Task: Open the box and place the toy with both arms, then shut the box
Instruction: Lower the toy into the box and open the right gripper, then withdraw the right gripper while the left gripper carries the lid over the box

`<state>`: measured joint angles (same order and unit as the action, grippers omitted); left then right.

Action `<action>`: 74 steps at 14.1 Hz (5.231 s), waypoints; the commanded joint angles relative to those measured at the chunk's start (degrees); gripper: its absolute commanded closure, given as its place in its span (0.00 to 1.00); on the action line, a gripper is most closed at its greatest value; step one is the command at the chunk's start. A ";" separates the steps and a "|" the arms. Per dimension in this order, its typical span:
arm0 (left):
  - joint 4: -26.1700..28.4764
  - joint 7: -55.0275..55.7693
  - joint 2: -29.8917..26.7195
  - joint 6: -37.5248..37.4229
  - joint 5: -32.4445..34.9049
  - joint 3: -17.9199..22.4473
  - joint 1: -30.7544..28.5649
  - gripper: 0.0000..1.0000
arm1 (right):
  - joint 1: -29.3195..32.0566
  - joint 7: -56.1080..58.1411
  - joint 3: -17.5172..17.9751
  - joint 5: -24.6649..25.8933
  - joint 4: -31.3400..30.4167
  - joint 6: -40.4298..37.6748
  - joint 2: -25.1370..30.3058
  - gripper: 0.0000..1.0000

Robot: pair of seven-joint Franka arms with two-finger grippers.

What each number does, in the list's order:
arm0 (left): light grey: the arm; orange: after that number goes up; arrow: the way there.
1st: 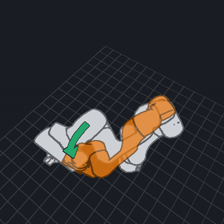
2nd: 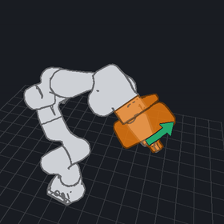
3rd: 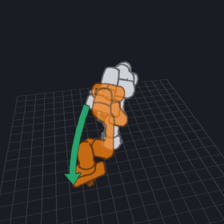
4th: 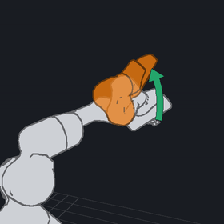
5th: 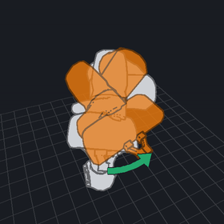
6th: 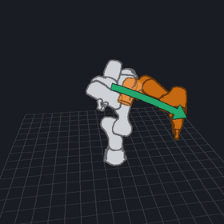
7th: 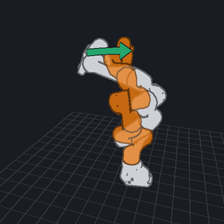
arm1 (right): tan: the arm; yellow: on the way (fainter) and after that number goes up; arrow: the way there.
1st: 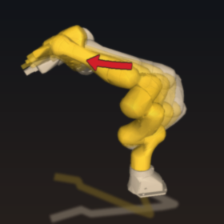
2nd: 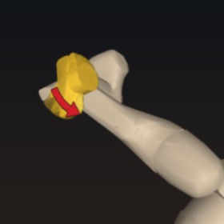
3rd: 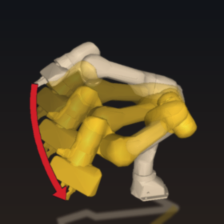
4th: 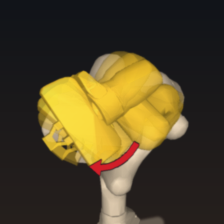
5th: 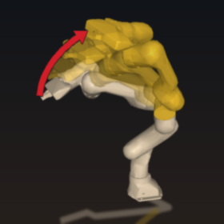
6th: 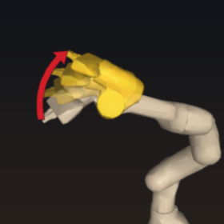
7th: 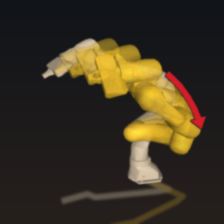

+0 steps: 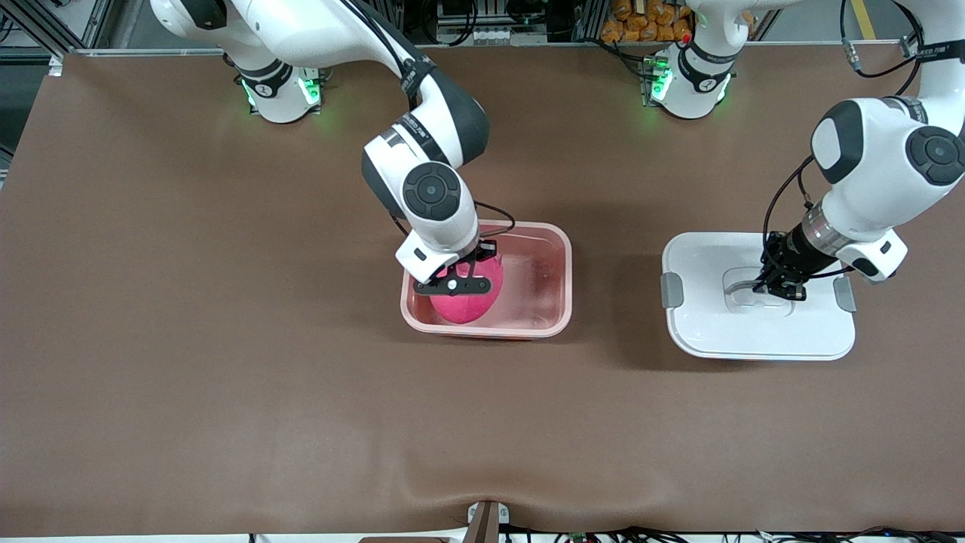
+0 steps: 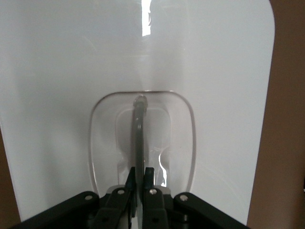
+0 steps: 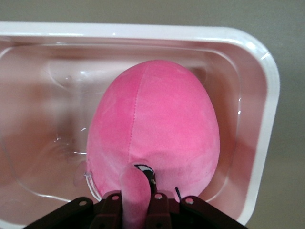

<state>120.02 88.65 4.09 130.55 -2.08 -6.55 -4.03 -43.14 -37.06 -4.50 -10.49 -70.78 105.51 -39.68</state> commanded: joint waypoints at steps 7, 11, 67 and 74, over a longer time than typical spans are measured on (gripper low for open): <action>-6.19 -0.05 -1.46 -8.19 -1.69 -3.56 -0.19 1.00 | -1.15 -6.62 -0.59 -1.11 1.34 5.75 -4.00 1.00; -8.84 1.08 -1.54 -11.72 -2.31 -4.96 -0.27 1.00 | -1.25 -8.90 -0.59 -1.29 1.34 8.64 -4.61 1.00; -17.89 9.62 -0.75 -21.65 -2.31 -11.29 -0.01 1.00 | -2.92 -17.43 1.69 -4.18 11.18 14.20 -10.42 0.00; -18.59 10.41 0.21 -21.65 -2.31 -11.29 0.78 1.00 | 1.29 -17.08 1.69 -4.63 12.42 5.86 -4.98 0.00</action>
<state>103.35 98.05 3.45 110.18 -3.39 -17.64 -3.43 -44.23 -54.81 -3.46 -13.76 -58.04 114.57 -46.98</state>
